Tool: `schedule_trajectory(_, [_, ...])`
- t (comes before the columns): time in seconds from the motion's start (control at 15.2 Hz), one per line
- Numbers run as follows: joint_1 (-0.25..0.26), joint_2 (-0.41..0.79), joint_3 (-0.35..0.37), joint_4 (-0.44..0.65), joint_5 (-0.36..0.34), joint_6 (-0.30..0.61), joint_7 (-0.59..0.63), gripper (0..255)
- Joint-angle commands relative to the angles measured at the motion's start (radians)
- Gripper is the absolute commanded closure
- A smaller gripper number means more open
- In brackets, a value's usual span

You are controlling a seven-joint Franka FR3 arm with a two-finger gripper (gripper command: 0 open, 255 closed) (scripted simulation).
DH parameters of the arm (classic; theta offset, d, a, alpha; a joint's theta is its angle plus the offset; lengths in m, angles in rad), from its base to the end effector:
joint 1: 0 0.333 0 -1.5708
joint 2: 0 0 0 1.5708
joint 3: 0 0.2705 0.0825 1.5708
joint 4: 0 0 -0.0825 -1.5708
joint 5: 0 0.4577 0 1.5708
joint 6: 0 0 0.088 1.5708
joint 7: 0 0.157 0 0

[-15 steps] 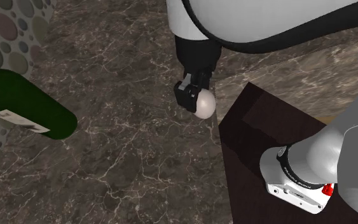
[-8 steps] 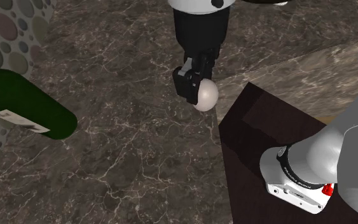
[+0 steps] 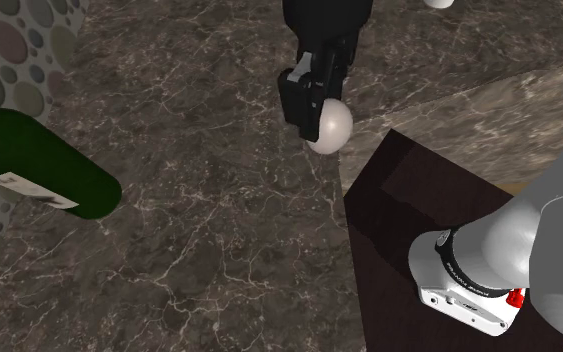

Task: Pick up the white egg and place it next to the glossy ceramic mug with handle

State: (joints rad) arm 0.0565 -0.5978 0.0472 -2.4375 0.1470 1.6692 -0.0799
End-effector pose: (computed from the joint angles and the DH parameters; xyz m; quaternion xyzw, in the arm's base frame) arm 0.4354 0.0650 0.3920 -0.9920 -0.0726 0.0854 0.0583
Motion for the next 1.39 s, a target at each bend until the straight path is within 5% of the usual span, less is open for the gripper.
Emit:
schedule_trajectory(0.0, [-0.021,0.005,-0.036,0.012,-0.03,-0.012,-0.043,255])
schedule_trajectory(0.73, [-0.132,0.138,-0.244,0.129,-0.177,-0.013,-0.304,255])
schedule_trajectory(1.32, [-0.196,0.337,-0.399,0.322,-0.225,-0.007,-0.522,255])
